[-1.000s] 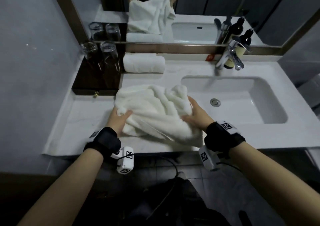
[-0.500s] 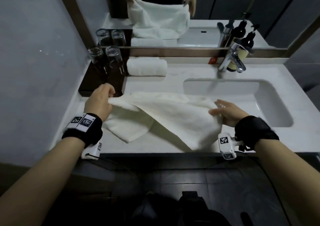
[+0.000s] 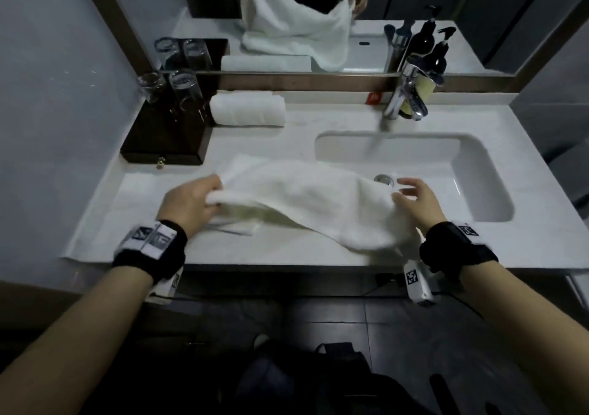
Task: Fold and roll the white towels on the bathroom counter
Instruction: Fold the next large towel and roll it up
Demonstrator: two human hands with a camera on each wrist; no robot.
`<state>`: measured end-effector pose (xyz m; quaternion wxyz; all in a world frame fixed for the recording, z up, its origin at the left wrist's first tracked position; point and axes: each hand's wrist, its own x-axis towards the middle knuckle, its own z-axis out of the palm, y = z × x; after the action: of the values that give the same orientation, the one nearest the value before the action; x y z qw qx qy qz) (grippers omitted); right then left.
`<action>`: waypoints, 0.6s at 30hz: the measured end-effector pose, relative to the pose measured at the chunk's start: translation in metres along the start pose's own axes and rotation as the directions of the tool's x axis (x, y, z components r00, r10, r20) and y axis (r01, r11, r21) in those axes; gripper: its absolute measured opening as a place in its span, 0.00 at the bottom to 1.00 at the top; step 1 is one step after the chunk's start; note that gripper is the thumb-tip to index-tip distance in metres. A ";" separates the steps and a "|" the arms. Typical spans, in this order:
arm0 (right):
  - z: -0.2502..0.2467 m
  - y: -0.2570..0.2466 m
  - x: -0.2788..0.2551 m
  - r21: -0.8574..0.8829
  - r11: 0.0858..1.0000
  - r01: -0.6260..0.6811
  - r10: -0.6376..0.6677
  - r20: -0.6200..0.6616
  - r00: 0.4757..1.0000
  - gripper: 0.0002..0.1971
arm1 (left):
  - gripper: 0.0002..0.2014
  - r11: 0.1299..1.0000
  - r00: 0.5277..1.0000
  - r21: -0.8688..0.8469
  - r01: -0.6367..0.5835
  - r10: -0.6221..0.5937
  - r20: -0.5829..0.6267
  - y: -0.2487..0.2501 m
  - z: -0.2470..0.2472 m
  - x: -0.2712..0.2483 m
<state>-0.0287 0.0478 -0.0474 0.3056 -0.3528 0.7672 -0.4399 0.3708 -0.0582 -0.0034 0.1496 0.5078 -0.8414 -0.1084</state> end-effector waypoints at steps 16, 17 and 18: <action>0.002 0.059 -0.040 -0.612 0.790 0.033 0.205 0.314 0.927 0.22 | 0.25 0.837 0.835 0.039 0.545 -0.547 0.060 -0.015 0.069 -0.043; 0.003 0.057 -0.041 -0.610 0.792 0.039 0.189 0.305 0.933 0.20 | 0.30 0.805 0.798 0.060 0.591 -0.594 0.104 -0.017 0.071 -0.040; 0.003 0.056 -0.041 -0.586 0.809 0.042 0.163 0.292 0.942 0.18 | 0.35 0.777 0.766 0.067 0.625 -0.628 0.135 -0.020 0.074 -0.038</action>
<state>-0.0184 0.0996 -0.0919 0.3198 -0.4728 0.8140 -0.1073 0.3768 -0.0314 -0.0847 0.0368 0.7510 -0.6335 -0.1823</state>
